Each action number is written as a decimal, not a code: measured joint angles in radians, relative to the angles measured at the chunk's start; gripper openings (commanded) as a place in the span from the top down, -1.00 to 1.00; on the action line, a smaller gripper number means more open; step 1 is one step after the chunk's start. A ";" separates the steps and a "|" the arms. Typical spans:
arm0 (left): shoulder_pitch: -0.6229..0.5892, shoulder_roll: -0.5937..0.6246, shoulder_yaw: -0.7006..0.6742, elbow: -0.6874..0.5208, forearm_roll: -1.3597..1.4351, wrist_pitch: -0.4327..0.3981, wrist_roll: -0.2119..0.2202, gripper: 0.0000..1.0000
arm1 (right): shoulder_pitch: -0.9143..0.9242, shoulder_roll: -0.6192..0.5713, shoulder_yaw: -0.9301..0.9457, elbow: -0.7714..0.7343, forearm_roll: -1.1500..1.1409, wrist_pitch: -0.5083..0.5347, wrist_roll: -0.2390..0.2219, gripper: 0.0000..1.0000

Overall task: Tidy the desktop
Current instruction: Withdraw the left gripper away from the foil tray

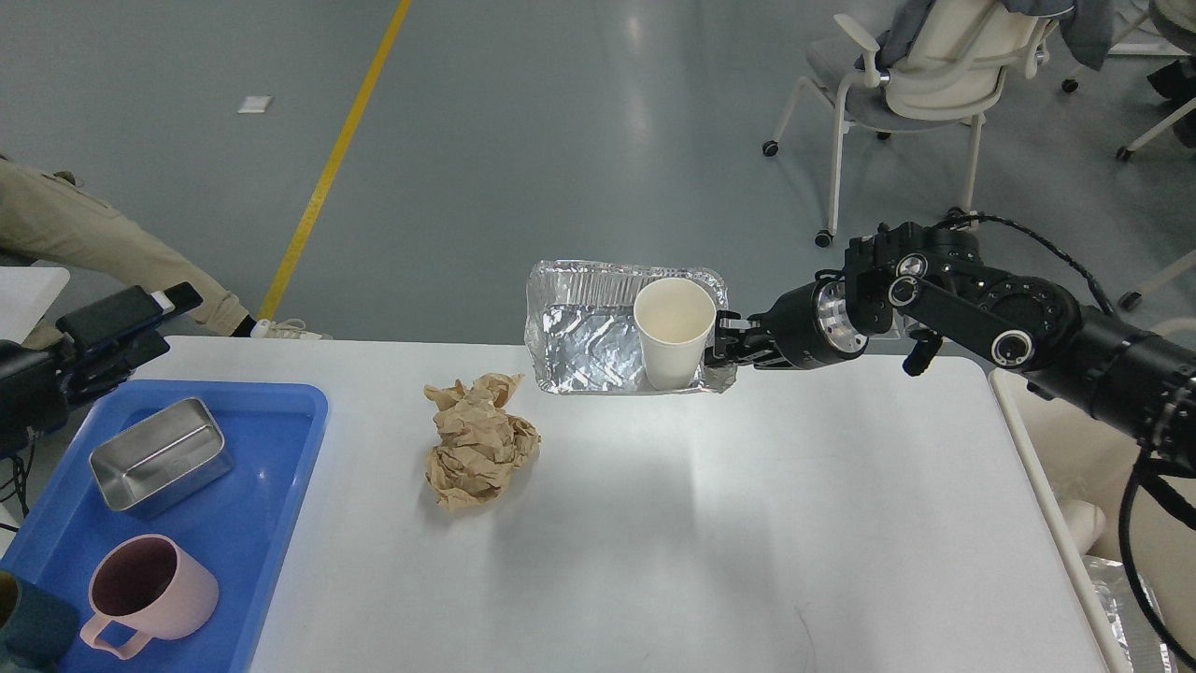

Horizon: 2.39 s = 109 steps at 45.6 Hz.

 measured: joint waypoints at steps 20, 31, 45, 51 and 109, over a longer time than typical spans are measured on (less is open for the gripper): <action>0.244 0.158 -0.082 -0.020 -0.155 0.001 0.007 -0.94 | -0.012 -0.008 -0.001 0.000 0.000 0.000 0.000 1.00; 0.271 0.212 -0.087 -0.016 -0.163 0.019 -0.008 -0.94 | -0.015 -0.010 -0.002 0.000 0.000 0.000 0.000 1.00; 0.262 0.191 -0.113 0.002 -0.152 0.005 -0.064 -0.94 | -0.014 -0.016 0.000 0.000 0.000 0.000 0.000 1.00; 0.238 0.197 -0.104 0.011 -0.068 0.002 -0.103 -0.94 | -0.014 -0.014 0.000 0.001 0.000 0.000 0.000 1.00; -0.951 -0.371 0.792 0.272 1.112 -0.323 -0.096 -0.94 | -0.014 -0.009 0.011 0.052 0.000 -0.018 0.000 1.00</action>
